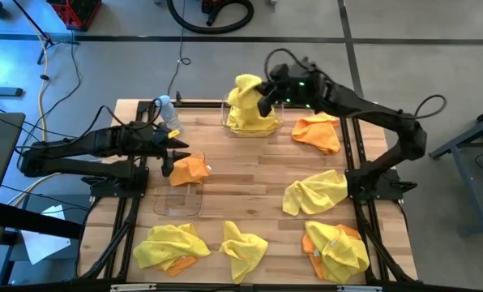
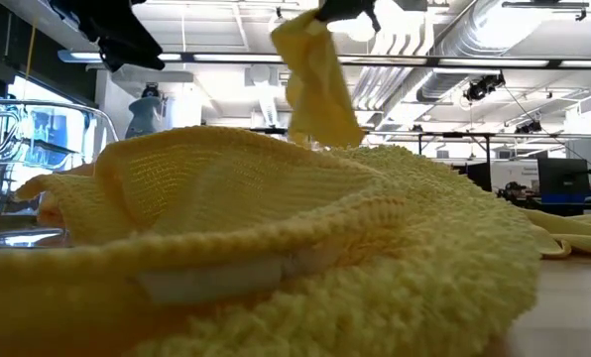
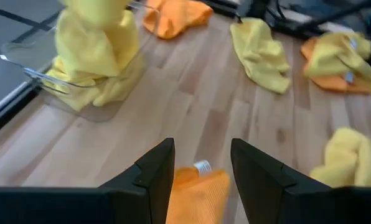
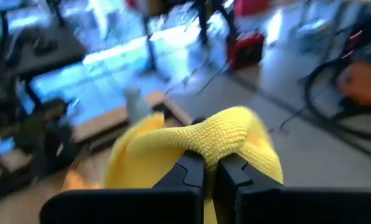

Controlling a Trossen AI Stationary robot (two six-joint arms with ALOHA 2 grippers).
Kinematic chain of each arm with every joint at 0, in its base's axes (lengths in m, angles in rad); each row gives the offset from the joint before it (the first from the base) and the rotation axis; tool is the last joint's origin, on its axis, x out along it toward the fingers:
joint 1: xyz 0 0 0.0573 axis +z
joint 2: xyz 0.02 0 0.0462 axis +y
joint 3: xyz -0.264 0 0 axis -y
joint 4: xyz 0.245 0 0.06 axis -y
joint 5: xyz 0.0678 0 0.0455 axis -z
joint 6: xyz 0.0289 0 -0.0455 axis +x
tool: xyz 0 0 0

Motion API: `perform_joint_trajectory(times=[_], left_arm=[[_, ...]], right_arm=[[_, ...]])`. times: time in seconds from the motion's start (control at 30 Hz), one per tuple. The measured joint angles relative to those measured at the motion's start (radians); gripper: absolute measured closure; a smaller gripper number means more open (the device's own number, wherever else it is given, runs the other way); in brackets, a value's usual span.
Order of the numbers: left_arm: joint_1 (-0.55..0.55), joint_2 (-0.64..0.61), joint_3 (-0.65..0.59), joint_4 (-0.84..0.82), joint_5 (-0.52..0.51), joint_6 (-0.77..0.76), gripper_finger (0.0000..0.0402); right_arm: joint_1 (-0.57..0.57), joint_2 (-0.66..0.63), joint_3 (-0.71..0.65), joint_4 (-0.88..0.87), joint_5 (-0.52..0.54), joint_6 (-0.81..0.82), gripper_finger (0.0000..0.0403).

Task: Sort microfiber towel by color & place in baskets
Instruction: Put the yellow microfiber towel into the top transparent bin

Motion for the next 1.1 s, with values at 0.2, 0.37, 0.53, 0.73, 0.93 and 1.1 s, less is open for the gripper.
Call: perform_joint_trajectory(times=[0.2,0.37,0.53,0.73,0.93,1.1], left_arm=[[0.002,0.0,0.0,0.041,-0.074,-0.083,0.0255],[0.002,0.0,0.0,0.041,-0.117,-0.144,0.0255],[0.002,0.0,0.0,0.041,-0.166,-0.222,0.0255],[0.002,0.0,0.0,0.04,-0.189,-0.269,0.0255],[0.002,0.0,0.0,0.039,-0.189,-0.268,0.0255],[0.002,0.0,0.0,0.037,-0.189,-0.268,0.0255]], right_arm=[[-0.07,0.065,-0.001,-0.252,-0.027,-0.016,0.0403],[-0.145,0.111,-0.001,-0.334,0.048,-0.126,0.0403],[-0.203,0.231,-0.001,-0.156,-0.153,-0.23,0.0403],[-0.21,0.413,-0.001,-0.095,-0.236,-0.29,0.0403],[-0.206,0.546,-0.001,-0.072,-0.239,-0.299,0.0403],[-0.205,0.6,-0.001,-0.073,-0.277,-0.256,0.0386]])
